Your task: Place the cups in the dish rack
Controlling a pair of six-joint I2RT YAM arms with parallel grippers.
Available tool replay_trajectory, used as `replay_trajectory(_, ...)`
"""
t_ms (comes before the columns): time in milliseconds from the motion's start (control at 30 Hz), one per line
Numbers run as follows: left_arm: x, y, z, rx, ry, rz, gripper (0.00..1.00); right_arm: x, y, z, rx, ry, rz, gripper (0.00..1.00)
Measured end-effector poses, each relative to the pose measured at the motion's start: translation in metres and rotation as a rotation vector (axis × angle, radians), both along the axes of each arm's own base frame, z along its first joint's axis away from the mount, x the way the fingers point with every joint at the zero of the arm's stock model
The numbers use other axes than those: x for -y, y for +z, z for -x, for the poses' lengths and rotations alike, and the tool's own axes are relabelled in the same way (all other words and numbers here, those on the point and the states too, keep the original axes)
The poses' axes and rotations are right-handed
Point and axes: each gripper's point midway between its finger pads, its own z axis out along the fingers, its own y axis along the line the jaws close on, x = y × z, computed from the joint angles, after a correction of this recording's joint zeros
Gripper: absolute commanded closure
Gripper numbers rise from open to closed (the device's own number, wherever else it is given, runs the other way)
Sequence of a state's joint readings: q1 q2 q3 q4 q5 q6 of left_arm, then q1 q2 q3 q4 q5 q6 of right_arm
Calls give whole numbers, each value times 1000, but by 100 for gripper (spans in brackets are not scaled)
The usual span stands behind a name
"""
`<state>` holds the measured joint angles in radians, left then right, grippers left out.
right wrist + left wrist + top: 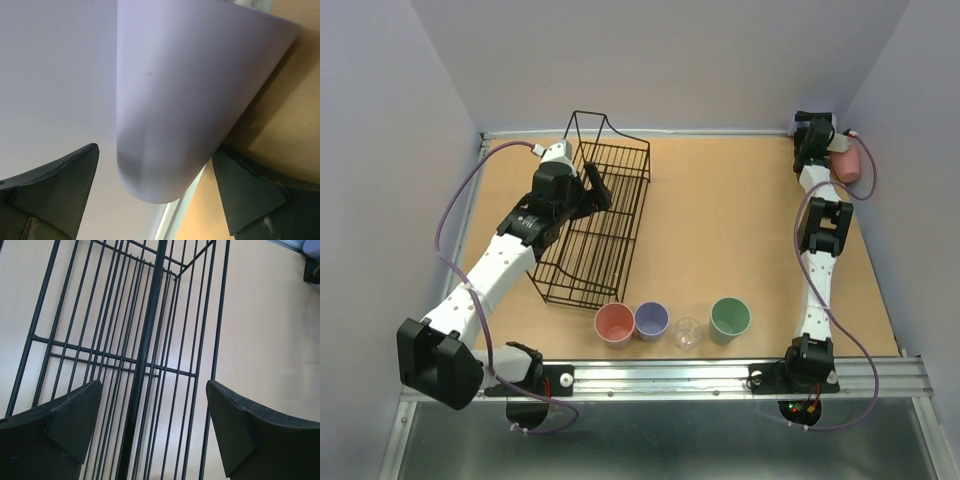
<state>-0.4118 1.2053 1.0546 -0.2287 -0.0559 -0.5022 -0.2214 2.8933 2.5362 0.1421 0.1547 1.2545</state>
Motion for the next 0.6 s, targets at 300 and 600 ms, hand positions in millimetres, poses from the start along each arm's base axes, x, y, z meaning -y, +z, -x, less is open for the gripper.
replay_trajectory(300,21,-1,-18,-18,-7,-14,4,4,19,-8,145,-35,-44,2)
replay_trajectory(600,42,1,-33,-28,-12,-34,5,9,49,-9,364,-66,-122,10)
